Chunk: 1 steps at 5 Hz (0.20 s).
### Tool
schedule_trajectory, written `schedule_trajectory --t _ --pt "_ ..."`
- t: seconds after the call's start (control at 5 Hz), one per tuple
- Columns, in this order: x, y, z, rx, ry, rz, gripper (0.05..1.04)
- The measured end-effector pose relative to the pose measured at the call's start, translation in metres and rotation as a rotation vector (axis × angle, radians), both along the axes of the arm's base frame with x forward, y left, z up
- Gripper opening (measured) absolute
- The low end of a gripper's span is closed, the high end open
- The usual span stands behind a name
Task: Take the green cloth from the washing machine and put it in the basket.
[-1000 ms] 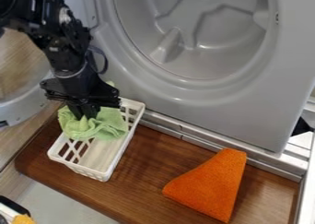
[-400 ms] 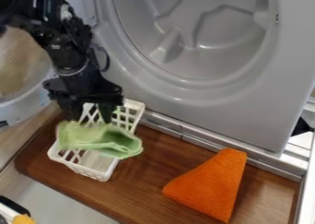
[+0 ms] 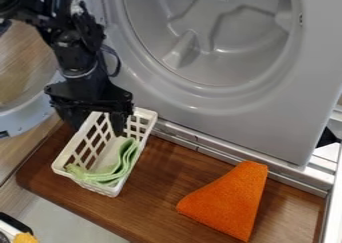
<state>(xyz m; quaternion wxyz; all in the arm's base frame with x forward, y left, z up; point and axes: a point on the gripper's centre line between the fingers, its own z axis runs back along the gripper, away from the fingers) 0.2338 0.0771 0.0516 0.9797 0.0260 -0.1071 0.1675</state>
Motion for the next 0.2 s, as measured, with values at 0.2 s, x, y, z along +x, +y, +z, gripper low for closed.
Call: schedule_trajectory --t 0.2 --pt "0.0019 -0.0037 0.0041 -0.017 -0.021 -0.007 1.006"
